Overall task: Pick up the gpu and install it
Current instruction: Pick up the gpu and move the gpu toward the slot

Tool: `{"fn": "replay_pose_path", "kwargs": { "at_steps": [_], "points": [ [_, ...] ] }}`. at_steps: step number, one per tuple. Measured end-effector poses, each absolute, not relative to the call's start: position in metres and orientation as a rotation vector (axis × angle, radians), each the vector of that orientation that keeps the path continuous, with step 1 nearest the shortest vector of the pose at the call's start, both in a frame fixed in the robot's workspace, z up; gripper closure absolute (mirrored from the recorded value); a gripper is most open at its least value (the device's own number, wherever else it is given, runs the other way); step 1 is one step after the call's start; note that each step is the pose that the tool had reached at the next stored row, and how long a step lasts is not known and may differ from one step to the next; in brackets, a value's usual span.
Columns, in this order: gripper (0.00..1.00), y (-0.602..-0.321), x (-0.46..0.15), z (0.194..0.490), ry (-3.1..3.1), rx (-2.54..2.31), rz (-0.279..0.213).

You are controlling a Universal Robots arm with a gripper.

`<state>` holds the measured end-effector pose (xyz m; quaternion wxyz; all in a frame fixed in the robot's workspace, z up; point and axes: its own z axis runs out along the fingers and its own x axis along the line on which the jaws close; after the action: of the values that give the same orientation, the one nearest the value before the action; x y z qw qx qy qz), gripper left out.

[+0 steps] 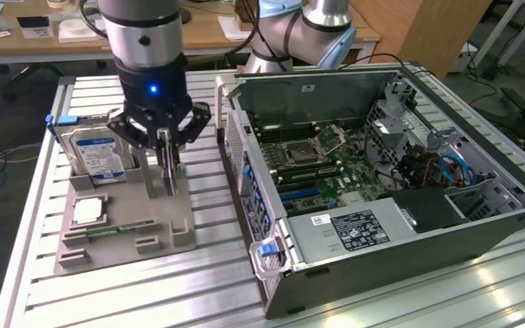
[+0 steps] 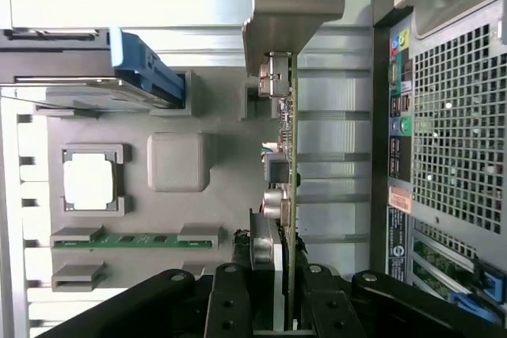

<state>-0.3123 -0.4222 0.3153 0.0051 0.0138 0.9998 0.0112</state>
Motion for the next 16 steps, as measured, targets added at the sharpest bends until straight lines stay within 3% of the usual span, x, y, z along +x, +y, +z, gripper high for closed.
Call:
{"fn": "replay_pose_path", "kwargs": {
  "at_steps": [16],
  "points": [
    [0.72, -0.422, -0.312, 0.388, 3.131, 0.043, 0.035]
  ]
}}
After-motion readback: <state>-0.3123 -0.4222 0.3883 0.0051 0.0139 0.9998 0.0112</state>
